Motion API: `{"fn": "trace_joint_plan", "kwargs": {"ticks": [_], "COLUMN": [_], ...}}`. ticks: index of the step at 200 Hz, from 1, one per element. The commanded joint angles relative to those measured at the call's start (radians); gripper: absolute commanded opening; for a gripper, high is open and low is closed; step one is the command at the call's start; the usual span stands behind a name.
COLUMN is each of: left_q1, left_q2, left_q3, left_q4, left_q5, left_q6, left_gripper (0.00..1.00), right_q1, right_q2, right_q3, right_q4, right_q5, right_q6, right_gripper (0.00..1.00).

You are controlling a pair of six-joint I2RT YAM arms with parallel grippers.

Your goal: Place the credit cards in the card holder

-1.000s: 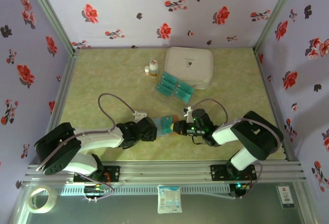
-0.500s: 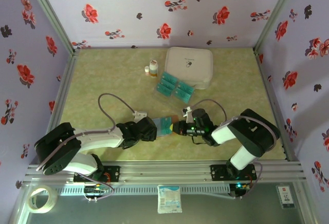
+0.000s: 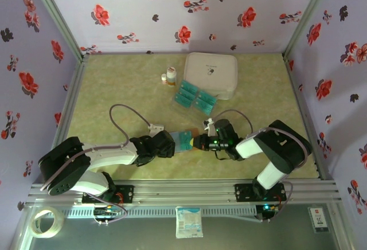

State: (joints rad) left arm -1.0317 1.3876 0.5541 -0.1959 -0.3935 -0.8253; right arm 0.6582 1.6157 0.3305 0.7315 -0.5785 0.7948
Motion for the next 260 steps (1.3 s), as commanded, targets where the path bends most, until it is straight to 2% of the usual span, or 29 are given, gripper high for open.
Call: {"fn": "trace_joint_plan", "kwargs": {"ticks": [1,146,260], "left_q1": [0.007,0.007,0.007], "left_q2": [-0.007,-0.012,-0.011], "left_q3": [-0.017,-0.023,-0.024], "left_q4": [-0.044,-0.042,-0.040], "left_q5": [-0.031,-0.032,-0.033], "left_q6": [0.018,0.018,0.021], "left_gripper": [1.00,1.00,1.00], "right_q1": [-0.011,-0.019,-0.023], "right_q2": [0.002,0.076,0.033], "right_q3": [0.027,0.084,0.095], "right_q4": [-0.111,-0.152,-0.232], "right_q5": [-0.024,-0.083,-0.082], "right_q6": [-0.057,-0.066,-0.027], "right_gripper": [0.00,0.00,0.00]}}
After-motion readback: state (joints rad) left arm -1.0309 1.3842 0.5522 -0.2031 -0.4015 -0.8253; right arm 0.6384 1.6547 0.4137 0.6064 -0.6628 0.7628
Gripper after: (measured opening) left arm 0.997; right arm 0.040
